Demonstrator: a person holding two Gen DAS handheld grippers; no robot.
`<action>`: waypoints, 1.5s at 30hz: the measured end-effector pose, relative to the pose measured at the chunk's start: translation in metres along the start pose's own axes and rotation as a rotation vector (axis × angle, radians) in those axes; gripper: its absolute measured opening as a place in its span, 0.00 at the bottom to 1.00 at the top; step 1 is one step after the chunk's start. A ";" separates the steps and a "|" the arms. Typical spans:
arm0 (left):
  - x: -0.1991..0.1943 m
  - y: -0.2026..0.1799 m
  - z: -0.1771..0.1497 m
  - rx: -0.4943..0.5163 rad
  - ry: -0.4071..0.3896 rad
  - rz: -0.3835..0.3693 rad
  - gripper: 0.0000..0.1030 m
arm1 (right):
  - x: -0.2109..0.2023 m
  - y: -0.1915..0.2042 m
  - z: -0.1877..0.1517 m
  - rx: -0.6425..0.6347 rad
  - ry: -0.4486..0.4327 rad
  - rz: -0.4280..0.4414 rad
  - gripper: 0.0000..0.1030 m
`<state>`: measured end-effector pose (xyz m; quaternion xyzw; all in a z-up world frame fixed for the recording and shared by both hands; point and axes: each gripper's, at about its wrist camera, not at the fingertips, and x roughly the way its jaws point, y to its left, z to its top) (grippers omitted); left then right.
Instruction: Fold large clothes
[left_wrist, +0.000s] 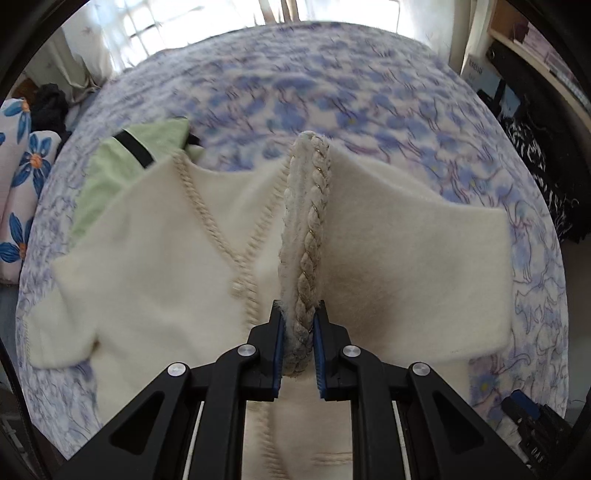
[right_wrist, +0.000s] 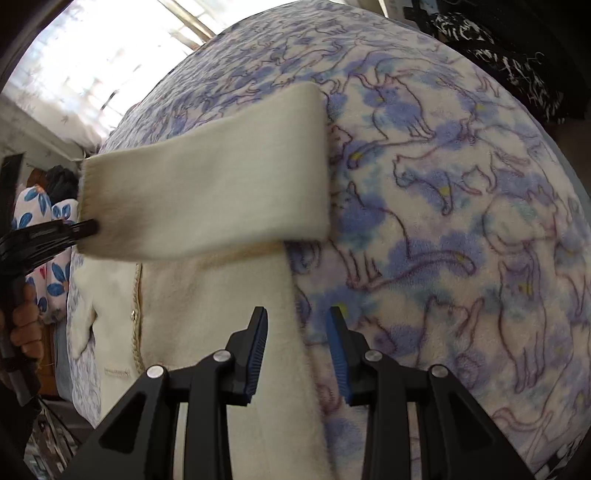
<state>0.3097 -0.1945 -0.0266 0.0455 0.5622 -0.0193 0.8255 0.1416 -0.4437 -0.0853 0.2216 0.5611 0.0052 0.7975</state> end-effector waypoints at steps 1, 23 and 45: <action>0.000 0.013 0.001 0.003 -0.013 0.018 0.11 | 0.002 0.004 0.001 0.003 -0.003 -0.009 0.32; 0.133 0.175 -0.023 -0.129 0.198 -0.146 0.50 | 0.056 0.083 0.024 -0.009 0.017 -0.154 0.50; 0.120 0.168 0.017 -0.159 0.029 -0.094 0.13 | 0.083 0.055 0.082 -0.066 -0.070 -0.019 0.23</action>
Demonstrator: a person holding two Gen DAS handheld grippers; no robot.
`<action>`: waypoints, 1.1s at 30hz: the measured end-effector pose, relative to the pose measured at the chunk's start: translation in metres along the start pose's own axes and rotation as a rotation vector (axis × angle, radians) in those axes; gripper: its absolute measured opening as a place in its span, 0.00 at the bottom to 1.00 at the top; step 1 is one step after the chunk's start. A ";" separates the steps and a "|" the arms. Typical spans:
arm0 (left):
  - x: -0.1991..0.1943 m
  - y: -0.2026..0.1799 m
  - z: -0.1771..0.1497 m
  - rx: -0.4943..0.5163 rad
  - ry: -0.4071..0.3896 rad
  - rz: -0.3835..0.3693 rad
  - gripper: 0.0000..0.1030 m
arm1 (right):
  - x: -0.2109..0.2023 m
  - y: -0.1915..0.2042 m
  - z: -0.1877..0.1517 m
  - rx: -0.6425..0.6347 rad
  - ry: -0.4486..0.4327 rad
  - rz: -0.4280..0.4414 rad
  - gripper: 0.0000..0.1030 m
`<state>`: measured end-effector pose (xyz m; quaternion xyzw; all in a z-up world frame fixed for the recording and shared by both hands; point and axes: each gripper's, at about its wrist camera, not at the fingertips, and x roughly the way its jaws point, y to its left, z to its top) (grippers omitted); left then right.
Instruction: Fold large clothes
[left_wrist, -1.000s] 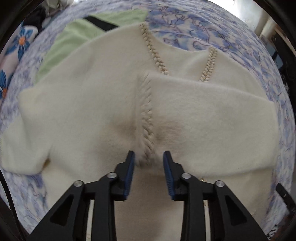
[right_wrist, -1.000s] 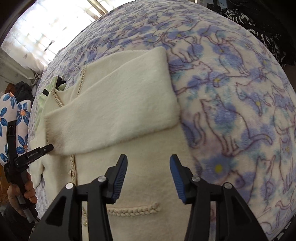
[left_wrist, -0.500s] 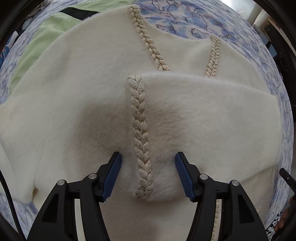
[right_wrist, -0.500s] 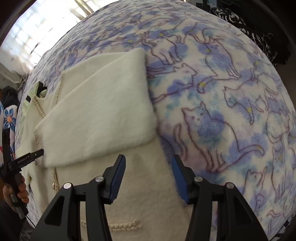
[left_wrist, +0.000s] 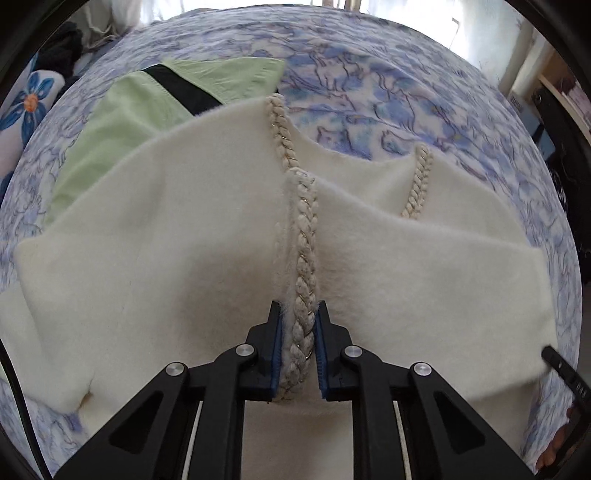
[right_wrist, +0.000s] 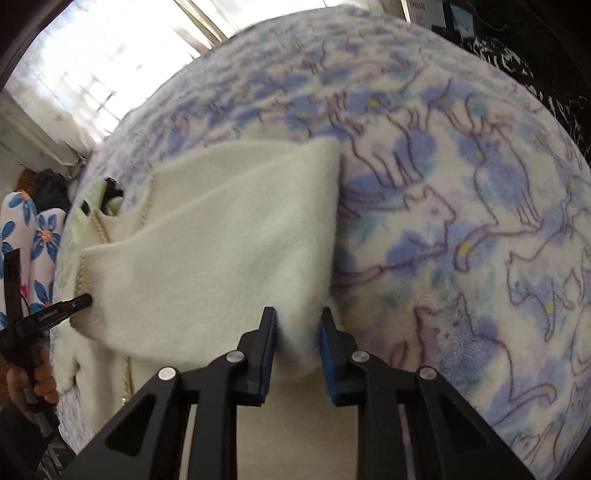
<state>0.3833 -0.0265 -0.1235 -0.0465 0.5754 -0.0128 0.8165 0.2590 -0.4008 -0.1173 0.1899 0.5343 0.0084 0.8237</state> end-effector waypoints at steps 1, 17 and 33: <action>0.008 0.001 -0.001 -0.004 0.020 0.013 0.14 | 0.004 0.001 -0.003 -0.027 0.015 -0.036 0.25; 0.045 -0.009 0.050 0.064 0.090 0.118 0.50 | 0.039 0.000 0.077 0.031 0.024 -0.043 0.62; 0.037 -0.004 0.059 0.040 0.007 0.067 0.15 | 0.049 -0.007 0.095 0.093 0.016 -0.132 0.27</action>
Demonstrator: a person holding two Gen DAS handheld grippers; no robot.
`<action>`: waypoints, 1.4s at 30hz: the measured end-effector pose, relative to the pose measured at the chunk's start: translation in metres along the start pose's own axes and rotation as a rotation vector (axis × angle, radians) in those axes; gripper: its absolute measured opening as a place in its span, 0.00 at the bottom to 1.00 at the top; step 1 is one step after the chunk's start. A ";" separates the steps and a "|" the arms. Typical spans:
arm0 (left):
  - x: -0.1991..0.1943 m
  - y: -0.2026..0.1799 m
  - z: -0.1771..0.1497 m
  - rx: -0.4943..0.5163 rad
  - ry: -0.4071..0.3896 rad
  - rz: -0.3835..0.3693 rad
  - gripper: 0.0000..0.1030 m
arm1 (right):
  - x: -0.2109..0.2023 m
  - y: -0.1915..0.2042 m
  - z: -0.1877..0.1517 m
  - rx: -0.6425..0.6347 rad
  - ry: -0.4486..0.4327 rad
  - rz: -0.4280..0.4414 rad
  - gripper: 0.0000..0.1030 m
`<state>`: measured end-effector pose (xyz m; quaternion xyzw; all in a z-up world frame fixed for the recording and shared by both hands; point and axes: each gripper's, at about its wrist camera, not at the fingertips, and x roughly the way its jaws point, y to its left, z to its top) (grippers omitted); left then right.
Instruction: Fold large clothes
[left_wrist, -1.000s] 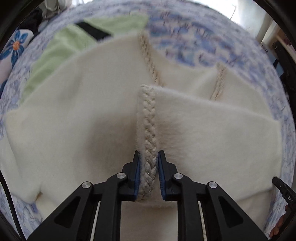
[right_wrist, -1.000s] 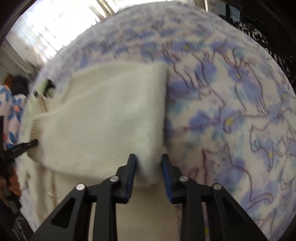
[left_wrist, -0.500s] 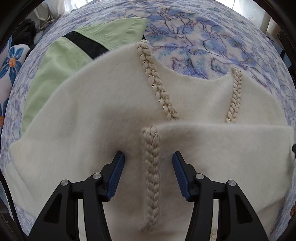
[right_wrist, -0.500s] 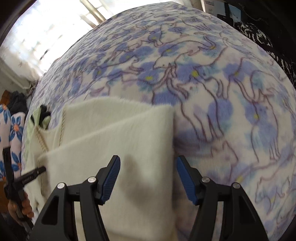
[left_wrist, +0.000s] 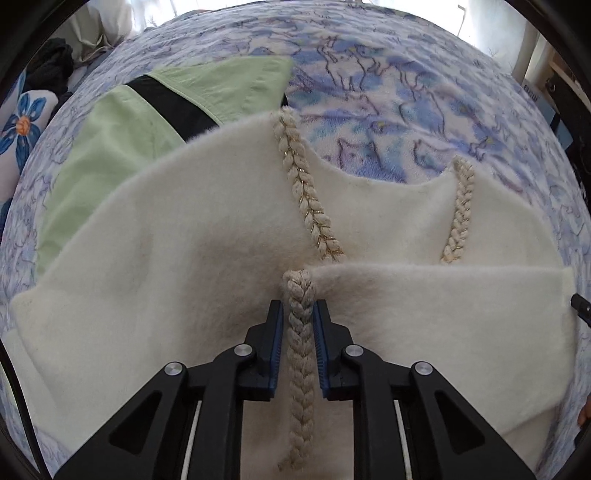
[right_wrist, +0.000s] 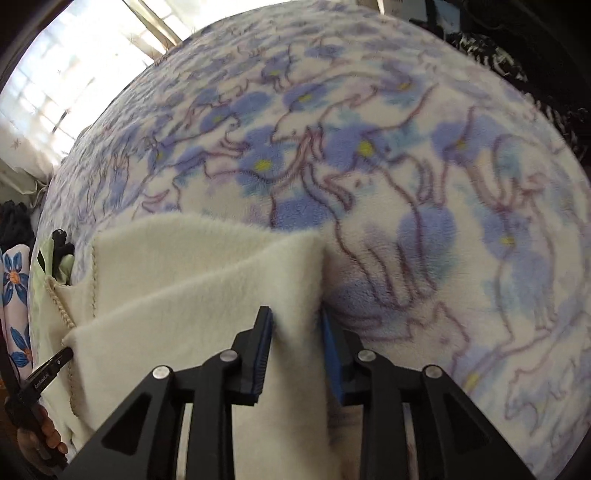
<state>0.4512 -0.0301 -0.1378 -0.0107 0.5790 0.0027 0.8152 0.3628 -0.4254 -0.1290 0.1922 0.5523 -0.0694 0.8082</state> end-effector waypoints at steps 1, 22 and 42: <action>-0.010 0.001 -0.004 -0.010 -0.014 0.000 0.17 | -0.012 0.002 -0.004 -0.013 -0.034 -0.006 0.27; -0.036 -0.070 -0.123 -0.015 -0.032 -0.051 0.27 | -0.036 0.111 -0.146 -0.202 -0.052 0.181 0.27; -0.021 -0.071 -0.118 -0.006 0.008 0.015 0.44 | -0.035 0.035 -0.132 -0.062 -0.037 -0.083 0.24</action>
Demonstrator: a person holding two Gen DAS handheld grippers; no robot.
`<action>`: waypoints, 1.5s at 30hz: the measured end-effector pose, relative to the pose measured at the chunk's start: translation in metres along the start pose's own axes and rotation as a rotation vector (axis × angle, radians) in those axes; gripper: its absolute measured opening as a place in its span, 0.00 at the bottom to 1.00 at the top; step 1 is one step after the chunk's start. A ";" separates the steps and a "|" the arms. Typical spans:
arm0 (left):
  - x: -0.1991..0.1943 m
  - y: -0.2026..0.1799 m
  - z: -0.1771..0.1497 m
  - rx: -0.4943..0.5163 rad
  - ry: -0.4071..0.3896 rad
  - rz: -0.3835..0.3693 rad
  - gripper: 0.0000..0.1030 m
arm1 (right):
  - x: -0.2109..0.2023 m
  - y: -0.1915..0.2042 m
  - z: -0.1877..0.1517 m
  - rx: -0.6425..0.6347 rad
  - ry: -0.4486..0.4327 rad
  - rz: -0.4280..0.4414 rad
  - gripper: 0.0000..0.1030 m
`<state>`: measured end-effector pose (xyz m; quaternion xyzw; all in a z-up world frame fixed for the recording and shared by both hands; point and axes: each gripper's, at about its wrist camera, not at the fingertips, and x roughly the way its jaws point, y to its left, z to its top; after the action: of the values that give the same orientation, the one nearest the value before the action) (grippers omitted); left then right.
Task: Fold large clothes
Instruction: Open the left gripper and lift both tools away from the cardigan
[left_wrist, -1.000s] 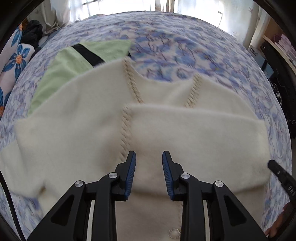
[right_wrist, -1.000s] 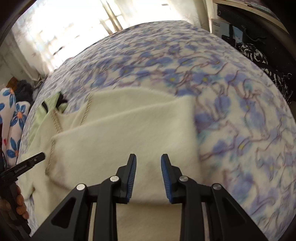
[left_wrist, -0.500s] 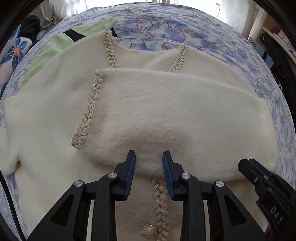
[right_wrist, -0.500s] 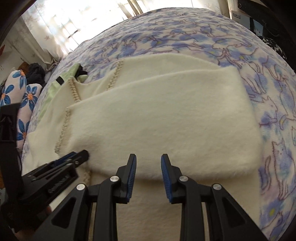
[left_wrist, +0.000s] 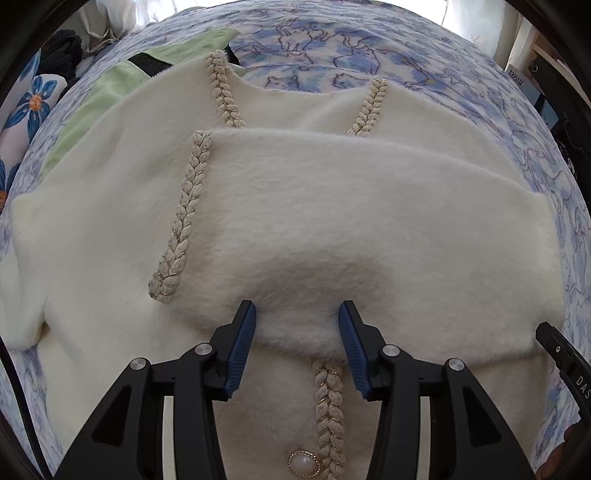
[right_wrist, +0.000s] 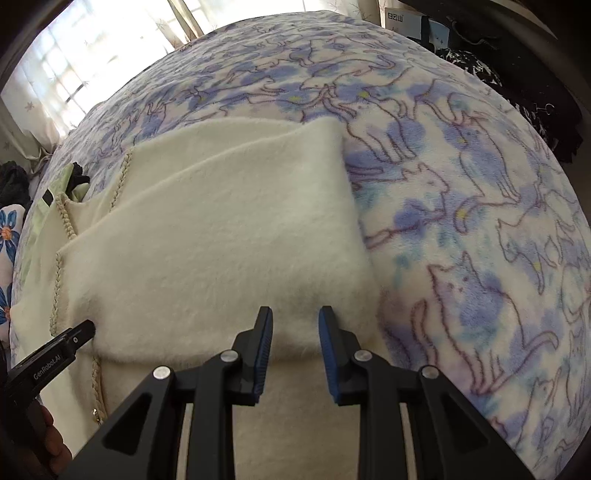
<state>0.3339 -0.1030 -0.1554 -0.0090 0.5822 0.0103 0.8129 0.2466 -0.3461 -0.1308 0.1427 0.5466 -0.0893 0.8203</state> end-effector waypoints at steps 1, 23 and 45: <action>-0.001 -0.001 0.000 -0.001 0.002 0.008 0.44 | -0.001 0.001 0.000 -0.003 0.004 -0.005 0.24; -0.111 -0.003 -0.023 -0.092 -0.007 0.011 0.45 | -0.074 0.000 -0.003 -0.010 0.118 0.142 0.25; -0.207 0.101 -0.092 -0.218 -0.013 0.017 0.45 | -0.146 0.108 -0.053 -0.202 0.177 0.239 0.26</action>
<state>0.1776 -0.0062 0.0104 -0.0923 0.5723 0.0804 0.8109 0.1768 -0.2282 -0.0007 0.1310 0.6019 0.0772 0.7840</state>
